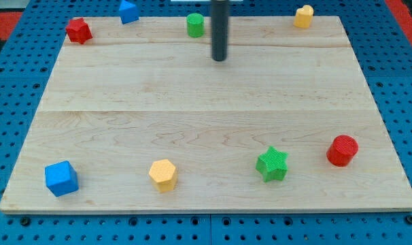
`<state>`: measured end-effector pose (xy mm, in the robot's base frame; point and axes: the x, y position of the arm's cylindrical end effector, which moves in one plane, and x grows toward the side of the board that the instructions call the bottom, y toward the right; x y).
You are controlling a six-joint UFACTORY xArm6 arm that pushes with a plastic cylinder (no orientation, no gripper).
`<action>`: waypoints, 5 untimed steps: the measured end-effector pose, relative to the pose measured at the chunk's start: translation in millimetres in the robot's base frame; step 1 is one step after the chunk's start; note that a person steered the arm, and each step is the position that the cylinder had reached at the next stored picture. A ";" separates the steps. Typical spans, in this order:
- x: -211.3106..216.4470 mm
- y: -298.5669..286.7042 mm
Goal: Move your arm to the bottom right
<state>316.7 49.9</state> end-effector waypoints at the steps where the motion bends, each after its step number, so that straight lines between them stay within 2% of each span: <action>1: 27.9 82.1; 2: 67.7 151.6; 3: 114.5 191.2; 5: 170.3 201.8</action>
<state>486.9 251.6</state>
